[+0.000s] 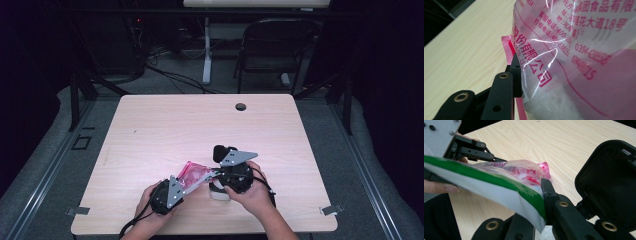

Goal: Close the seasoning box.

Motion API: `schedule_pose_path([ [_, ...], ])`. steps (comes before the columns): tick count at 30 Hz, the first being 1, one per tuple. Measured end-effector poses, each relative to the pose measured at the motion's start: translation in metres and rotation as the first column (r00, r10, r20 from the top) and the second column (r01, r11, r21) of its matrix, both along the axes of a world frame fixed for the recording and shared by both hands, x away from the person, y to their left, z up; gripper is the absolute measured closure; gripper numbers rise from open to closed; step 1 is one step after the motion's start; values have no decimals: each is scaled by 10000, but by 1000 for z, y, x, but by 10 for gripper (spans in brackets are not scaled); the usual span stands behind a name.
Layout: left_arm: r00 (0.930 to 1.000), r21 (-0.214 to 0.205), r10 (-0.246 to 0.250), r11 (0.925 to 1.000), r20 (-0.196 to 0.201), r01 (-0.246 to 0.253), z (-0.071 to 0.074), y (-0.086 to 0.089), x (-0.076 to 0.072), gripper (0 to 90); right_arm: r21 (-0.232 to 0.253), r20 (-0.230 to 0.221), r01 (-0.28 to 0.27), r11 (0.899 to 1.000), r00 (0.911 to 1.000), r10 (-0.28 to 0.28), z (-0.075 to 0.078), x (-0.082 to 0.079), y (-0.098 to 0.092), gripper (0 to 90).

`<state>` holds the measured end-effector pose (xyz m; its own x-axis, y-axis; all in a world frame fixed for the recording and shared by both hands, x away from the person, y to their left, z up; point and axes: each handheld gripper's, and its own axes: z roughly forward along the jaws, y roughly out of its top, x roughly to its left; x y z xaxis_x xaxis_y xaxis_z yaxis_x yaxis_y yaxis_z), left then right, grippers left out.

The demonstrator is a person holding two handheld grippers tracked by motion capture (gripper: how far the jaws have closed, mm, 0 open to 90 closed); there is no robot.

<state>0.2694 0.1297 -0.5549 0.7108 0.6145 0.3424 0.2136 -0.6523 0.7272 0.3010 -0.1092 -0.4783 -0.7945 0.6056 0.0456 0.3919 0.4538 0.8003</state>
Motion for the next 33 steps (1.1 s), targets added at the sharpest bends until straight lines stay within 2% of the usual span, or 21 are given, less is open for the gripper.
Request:
schedule_pose_path([
  [3, 9995, -258, -9, 9997, -300, 1, -3, 0, 2, 664, -155, 36, 0, 9999, 10000, 1, 0, 0, 2, 896],
  [7, 9977, -361, -111, 9993, -673, 87, -7, -1, 3, 666, -277, -101, -41, 9996, 9999, 38, -1, 3, 3, 894],
  [14, 9955, -664, -220, 9977, -924, 159, -8, -2, 3, 602, -491, 83, 3, 9988, 10000, 2, 1, 1, 5, 895],
  [17, 9962, -717, -181, 9974, -854, 120, -5, 0, 1, 572, -445, 94, -28, 9990, 10000, 33, 1, 2, 5, 895],
  [23, 9940, -755, -79, 9971, -1094, -4, -6, 3, 6, 659, -272, 26, -39, 9996, 10000, 40, -1, 3, 6, 888],
  [25, 9911, -898, -88, 9960, -1326, -32, -9, 4, 7, 688, -134, -7, -94, 9999, 10000, 94, 0, 3, 5, 873],
  [27, 9887, -980, -101, 9952, -1496, -46, -11, 5, 9, 707, 210, -199, -134, 9997, 9997, 138, 1, 5, 3, 803],
  [28, 9879, -1032, -119, 9946, -1545, -42, -11, 6, 10, 710, 388, -367, -208, 9990, 9991, 222, 1, 7, 2, 730],
  [33, 9849, -1256, -123, 9920, -1729, -97, -13, 8, 13, 720, 771, -229, -221, 9968, 9995, 239, -1, 7, 2, 585],
])
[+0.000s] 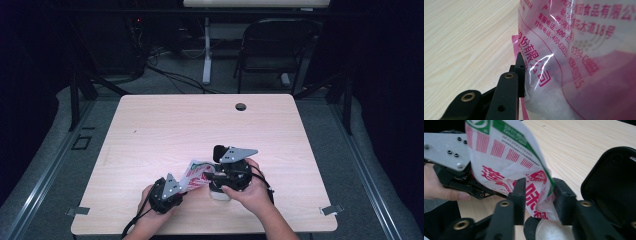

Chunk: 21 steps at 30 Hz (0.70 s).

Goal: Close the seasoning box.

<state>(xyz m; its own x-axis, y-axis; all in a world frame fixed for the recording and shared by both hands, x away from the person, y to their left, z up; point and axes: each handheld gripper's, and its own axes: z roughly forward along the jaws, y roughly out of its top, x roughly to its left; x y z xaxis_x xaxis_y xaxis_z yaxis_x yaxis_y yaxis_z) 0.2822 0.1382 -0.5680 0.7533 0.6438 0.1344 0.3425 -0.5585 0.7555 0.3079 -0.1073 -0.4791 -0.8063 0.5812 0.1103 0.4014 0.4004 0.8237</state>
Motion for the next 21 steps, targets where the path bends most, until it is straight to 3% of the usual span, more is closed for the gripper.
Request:
schedule_pose_path([
  [2, 10000, -117, 4, 9999, -57, -5, 0, 1, 1, 721, 165, 207, -34, 9999, 9998, 31, -1, 1, 1, 518],
  [6, 9999, -245, 2, 9997, -153, -5, 0, 3, 2, 721, 267, 360, -78, 9996, 9993, 69, -1, 2, 0, 478],
  [14, 9995, -565, 7, 9984, -304, -24, -1, 6, 3, 712, 349, 437, 79, 9994, 9990, -95, -2, 3, -2, 456],
  [17, 9992, -830, -151, 9965, -368, 120, 0, 7, 2, 642, 376, 434, 90, 9993, 9990, -107, -2, 3, -2, 455],
  [21, 9995, -986, -13, 9951, -327, -19, 4, 10, 1, 554, 477, 411, 167, 9987, 9990, -186, -2, 4, -3, 455],
])
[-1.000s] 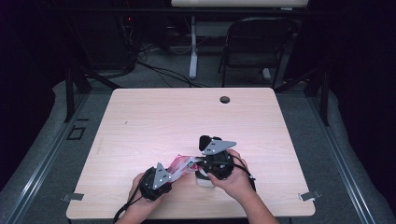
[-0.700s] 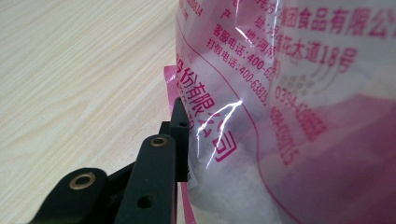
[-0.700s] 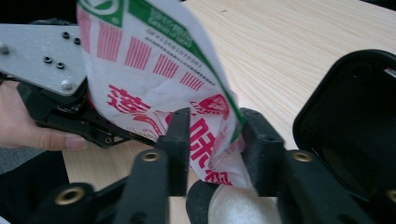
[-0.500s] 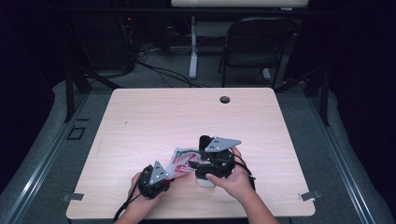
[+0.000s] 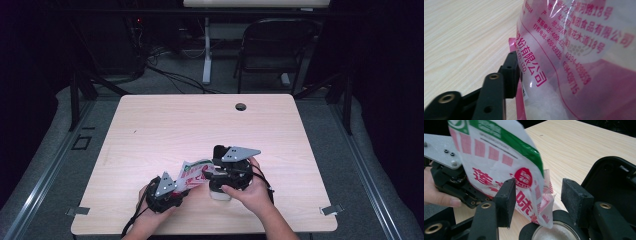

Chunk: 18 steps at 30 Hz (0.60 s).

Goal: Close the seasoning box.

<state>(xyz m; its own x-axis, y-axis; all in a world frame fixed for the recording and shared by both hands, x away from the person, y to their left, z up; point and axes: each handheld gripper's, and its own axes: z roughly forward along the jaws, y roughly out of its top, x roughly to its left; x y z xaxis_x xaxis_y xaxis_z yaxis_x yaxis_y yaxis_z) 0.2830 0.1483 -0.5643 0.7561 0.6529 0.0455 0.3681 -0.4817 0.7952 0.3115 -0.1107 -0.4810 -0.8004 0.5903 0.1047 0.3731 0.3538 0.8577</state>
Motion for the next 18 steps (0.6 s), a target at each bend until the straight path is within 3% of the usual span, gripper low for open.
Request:
schedule_pose_path([
  [12, 9999, -367, 23, 9993, 142, -18, 8, 7, -5, 502, 21, 62, 192, 9998, 9998, -192, 1, 1, -3, 462],
  [18, 9997, -619, 226, 9978, -40, -228, 7, 13, -2, 602, 45, 151, 160, 9999, 9998, -161, 3, 0, -3, 461],
])
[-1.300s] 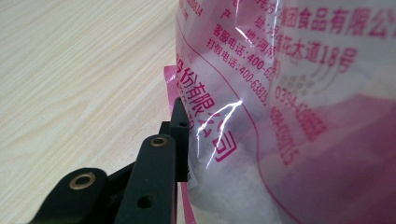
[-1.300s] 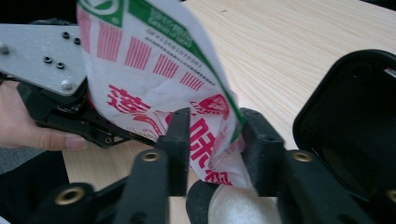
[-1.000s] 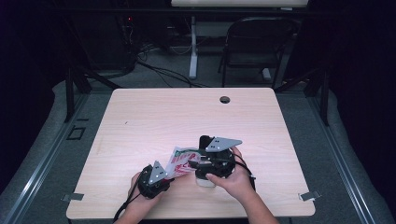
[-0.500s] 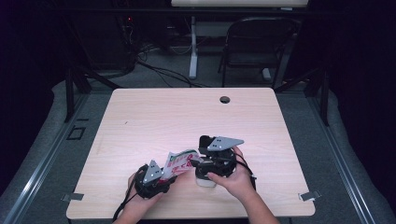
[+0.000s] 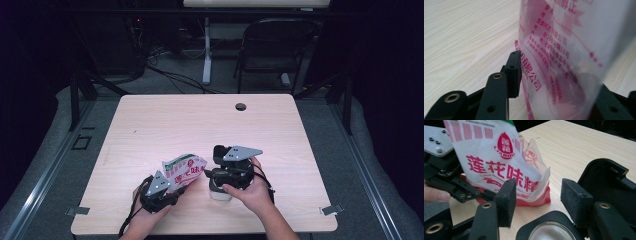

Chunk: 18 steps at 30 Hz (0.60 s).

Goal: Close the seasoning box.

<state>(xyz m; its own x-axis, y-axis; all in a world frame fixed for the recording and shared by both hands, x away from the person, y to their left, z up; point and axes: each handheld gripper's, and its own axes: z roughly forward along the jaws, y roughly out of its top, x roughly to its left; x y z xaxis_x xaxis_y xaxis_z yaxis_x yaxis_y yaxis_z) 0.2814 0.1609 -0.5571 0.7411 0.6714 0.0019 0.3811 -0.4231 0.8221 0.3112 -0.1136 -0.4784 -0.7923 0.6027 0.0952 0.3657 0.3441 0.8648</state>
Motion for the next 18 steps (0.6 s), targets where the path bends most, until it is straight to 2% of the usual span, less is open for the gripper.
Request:
schedule_pose_path([
  [3, 9999, -97, 113, 9999, -56, -113, -1, 3, 2, 624, 131, 40, 43, 9999, 10000, -44, 1, 0, -1, 461],
  [10, 9972, -886, 461, 9947, -591, -513, -2, 17, 9, 665, 364, 66, 98, 9993, 9999, -100, 3, -1, -3, 461],
  [14, 9927, -1417, 798, 9856, -908, -922, -4, 26, 14, 693, 481, 65, 120, 9988, 9999, -123, 4, 0, -5, 461],
  [18, 9859, -1906, 1091, 9727, -1271, -1322, -6, 35, 18, 730, 445, 58, 151, 9989, 9999, -154, 4, 0, -5, 461],
])
